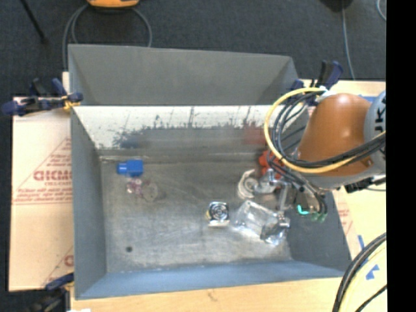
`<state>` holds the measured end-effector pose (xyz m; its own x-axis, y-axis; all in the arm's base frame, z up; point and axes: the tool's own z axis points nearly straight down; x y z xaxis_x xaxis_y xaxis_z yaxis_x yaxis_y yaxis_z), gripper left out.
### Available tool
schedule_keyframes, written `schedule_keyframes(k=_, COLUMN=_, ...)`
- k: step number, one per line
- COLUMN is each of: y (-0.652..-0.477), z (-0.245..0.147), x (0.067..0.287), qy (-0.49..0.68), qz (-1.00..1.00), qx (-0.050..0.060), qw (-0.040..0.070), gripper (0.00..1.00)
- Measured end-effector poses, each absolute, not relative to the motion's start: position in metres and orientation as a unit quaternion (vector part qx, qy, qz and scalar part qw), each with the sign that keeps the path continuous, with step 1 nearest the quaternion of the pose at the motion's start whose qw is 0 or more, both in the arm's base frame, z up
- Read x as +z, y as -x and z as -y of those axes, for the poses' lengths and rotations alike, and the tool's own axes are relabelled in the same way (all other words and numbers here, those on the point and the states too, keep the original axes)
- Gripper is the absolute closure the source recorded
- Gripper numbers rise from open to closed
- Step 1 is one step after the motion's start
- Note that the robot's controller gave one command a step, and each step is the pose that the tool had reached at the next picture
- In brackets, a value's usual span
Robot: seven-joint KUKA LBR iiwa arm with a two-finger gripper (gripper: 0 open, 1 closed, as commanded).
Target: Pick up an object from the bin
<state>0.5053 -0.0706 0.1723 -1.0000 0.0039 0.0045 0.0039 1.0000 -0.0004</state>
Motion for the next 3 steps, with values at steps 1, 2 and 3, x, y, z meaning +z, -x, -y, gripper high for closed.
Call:
schedule_keyframes(k=1, y=-0.526, z=0.121, x=0.113, qy=-0.079, qz=0.997, qx=0.0, qw=-0.005, gripper=0.0)
schedule_keyframes(k=2, y=-0.48, z=0.058, x=0.125, qy=-0.142, qz=0.99, qx=-0.001, qw=-0.001, gripper=0.0)
schedule_keyframes(k=3, y=-0.507, z=0.07, x=0.077, qy=-0.329, qz=0.944, qx=0.002, qw=-0.007, gripper=0.0)
